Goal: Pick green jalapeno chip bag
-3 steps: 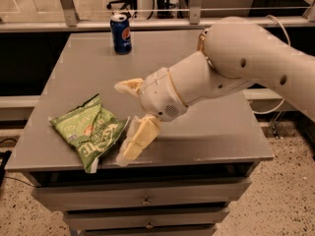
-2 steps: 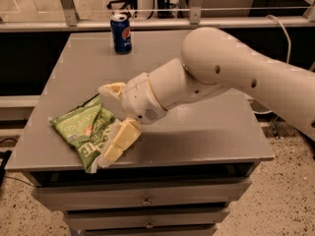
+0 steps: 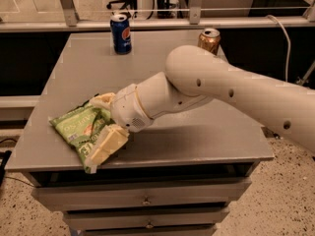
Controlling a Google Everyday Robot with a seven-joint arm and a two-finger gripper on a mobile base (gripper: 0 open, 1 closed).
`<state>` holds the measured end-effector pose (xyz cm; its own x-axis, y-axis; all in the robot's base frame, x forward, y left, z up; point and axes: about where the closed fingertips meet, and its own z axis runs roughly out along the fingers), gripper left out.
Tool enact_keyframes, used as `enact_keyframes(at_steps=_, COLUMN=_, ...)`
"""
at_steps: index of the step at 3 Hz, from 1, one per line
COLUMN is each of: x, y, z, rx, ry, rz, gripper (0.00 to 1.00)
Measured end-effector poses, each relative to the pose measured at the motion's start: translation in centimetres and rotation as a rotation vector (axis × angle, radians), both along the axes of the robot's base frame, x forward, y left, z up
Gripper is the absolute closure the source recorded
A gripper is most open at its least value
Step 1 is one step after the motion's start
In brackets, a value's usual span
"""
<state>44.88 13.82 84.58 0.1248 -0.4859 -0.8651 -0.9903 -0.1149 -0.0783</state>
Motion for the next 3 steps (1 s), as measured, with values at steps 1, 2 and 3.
enact_keyframes(at_steps=1, x=0.12, y=-0.10, z=-1.06, rx=0.000, ry=0.002, rz=-0.012, gripper=0.46)
enact_keyframes(at_steps=2, x=0.21, y=-0.47, z=-1.32, rx=-0.002, ry=-0.001, rz=-0.021, gripper=0.69)
enact_keyframes(at_steps=3, x=0.59, y=-0.49, z=-0.66, rx=0.007, ry=-0.012, rz=-0.026, gripper=0.92)
